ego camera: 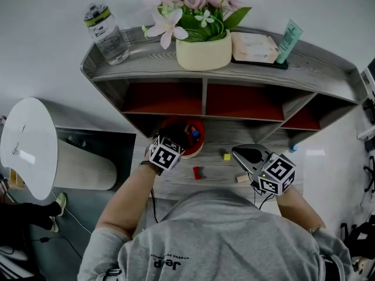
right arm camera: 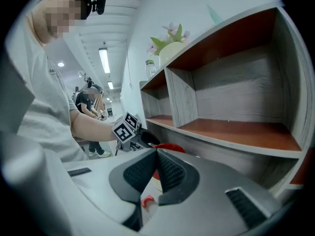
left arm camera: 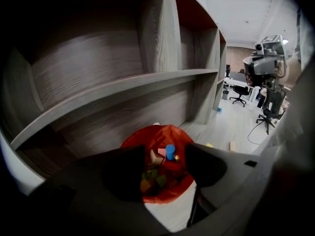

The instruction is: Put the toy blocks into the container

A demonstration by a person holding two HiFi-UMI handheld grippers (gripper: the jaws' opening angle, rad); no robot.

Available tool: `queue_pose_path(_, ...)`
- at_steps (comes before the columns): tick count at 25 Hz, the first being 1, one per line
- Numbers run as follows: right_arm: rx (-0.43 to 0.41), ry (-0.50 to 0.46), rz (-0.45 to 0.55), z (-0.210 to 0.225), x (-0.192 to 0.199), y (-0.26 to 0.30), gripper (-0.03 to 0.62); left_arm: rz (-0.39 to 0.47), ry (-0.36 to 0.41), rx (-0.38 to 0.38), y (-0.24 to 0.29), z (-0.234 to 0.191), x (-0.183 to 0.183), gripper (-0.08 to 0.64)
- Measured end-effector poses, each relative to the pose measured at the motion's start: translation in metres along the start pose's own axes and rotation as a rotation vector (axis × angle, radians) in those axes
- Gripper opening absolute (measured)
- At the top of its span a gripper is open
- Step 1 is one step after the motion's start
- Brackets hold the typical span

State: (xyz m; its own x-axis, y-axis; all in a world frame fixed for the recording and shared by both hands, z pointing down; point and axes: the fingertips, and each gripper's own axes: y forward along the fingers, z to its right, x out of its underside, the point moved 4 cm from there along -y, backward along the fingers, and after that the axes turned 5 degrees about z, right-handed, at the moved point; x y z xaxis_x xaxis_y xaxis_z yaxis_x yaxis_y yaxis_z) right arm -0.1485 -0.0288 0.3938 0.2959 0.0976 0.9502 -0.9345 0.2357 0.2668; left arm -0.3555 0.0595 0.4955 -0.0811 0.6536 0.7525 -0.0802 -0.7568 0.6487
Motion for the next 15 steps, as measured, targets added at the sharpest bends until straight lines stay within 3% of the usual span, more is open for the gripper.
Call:
queue_pose_path(4, 0.011, 0.002, 0.018, 0.001, -0.002, -0.007, 0.000, 0.062, -0.008, 0.065, -0.012, 0.024, -0.017, 0.283)
queue_pose_path(9, 0.069, 0.031, 0.061, 0.010, 0.000, -0.033, 0.000, 0.113, 0.002, 0.203, -0.014, 0.089, -0.038, 0.258)
queue_pose_path(15, 0.172, 0.084, 0.078, 0.025, 0.026, -0.092, 0.000, 0.050, 0.097, 0.386, 0.033, 0.200, -0.034, 0.244)
